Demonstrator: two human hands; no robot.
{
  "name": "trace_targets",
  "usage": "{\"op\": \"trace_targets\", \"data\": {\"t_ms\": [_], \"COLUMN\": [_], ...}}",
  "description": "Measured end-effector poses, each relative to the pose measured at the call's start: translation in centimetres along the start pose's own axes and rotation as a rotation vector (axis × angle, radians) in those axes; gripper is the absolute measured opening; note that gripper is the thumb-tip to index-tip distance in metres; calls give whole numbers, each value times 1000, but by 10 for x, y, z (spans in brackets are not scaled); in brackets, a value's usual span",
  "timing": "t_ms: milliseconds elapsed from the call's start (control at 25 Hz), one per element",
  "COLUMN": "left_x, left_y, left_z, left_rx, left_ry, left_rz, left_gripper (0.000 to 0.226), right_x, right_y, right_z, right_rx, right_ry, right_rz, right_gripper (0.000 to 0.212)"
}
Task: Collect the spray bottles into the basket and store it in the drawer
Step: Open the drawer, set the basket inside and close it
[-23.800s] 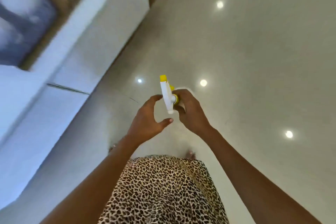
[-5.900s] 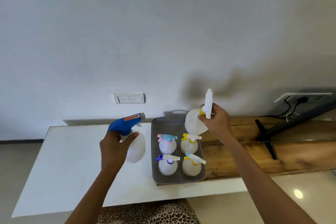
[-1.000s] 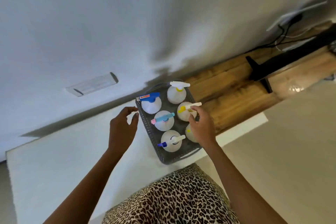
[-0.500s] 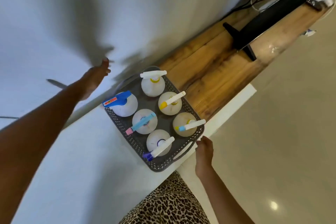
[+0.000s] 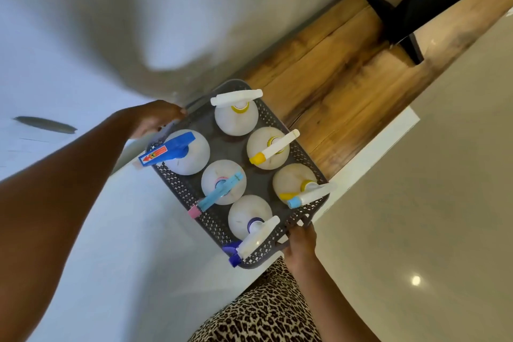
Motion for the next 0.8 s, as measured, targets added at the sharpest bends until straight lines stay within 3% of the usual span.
{"op": "trace_targets", "data": {"t_ms": [160,360,680,800], "left_x": [-3,18,81,116], "left_y": [6,-4,-98,-162], "left_z": [-4,-9,6,21], "left_rx": [-206,-352,-582,-671], "left_ry": [289,314,-91,-259], "left_rz": [88,46,6,0], "left_gripper": [29,28,21,22], "right_x": [4,23,92,121], "right_y": [3,0,-28,-48], "right_z": [1,0,8,32], "right_rx": [9,76,219,306], "right_ry": [-37,-97,-435,-650], "right_rz": [-31,-56,-123,-207], "right_gripper": [39,28,22,29]}}
Point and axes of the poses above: each hand's wrist, its own y-axis towards the middle knuckle, its own z-axis out of the palm, x = y × z, the point moved 9 cm from there along y, towards the middle knuckle, and after that the axes turned 8 degrees about x, right-handed, at the moved point
